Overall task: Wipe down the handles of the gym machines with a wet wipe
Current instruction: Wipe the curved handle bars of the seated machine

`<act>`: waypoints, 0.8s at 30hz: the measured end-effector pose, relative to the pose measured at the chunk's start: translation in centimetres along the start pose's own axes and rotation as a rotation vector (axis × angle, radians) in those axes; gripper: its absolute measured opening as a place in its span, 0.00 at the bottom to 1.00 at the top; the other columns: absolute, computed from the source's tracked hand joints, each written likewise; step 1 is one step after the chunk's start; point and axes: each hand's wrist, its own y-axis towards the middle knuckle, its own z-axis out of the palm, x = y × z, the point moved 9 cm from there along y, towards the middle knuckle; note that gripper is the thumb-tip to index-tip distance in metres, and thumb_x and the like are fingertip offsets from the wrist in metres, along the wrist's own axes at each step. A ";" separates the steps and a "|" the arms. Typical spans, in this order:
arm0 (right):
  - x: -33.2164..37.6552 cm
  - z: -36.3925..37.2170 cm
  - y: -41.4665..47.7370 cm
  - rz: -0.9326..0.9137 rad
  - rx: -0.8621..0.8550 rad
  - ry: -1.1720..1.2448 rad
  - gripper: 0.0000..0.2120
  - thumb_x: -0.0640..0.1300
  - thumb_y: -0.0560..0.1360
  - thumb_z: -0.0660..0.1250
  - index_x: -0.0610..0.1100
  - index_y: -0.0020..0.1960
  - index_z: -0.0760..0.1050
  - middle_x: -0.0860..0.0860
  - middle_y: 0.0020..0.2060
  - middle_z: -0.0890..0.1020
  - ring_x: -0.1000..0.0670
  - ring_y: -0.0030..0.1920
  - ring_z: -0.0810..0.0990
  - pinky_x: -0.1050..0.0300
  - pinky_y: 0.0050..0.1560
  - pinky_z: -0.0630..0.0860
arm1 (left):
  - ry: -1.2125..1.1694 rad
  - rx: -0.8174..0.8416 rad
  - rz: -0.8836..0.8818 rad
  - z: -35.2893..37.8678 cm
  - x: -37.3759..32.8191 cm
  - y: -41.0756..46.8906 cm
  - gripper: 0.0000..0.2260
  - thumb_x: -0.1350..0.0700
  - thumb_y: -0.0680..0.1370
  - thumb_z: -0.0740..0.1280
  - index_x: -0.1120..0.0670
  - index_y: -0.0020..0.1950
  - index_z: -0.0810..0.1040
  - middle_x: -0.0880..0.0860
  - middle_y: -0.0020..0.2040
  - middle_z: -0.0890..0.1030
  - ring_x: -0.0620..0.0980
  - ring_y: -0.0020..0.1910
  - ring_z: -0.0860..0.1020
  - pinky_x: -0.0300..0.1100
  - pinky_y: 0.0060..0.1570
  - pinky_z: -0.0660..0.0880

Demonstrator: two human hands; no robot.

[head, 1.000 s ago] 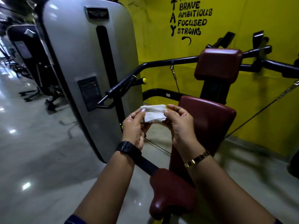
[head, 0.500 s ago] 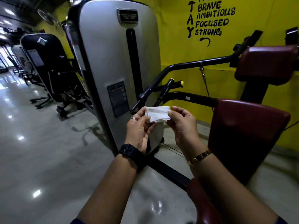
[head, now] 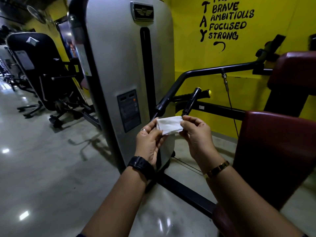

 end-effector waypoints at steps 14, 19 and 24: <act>-0.4 3.9 15.9 -0.055 -0.051 -0.077 0.07 0.32 0.76 0.65 0.40 0.52 0.75 0.45 0.42 0.80 0.49 0.42 0.79 0.58 0.42 0.78 | 0.053 0.103 -0.059 3.6 -0.4 18.4 0.14 0.72 0.77 0.62 0.56 0.53 0.79 0.52 0.44 0.84 0.46 0.37 0.82 0.36 0.38 0.79; -0.9 4.7 19.5 -0.078 -0.054 -0.141 0.15 0.29 0.75 0.64 0.37 0.60 0.72 0.47 0.40 0.81 0.50 0.41 0.80 0.58 0.43 0.79 | 0.080 0.153 -0.109 4.4 0.8 22.9 0.14 0.72 0.78 0.62 0.57 0.55 0.79 0.53 0.40 0.84 0.45 0.30 0.80 0.33 0.27 0.76; -1.8 5.9 21.5 -0.089 -0.075 -0.241 0.18 0.27 0.74 0.63 0.38 0.62 0.71 0.46 0.40 0.80 0.48 0.43 0.81 0.53 0.48 0.80 | 0.081 0.183 -0.159 3.9 1.4 26.0 0.15 0.71 0.78 0.62 0.59 0.62 0.77 0.57 0.44 0.82 0.42 0.25 0.78 0.32 0.23 0.72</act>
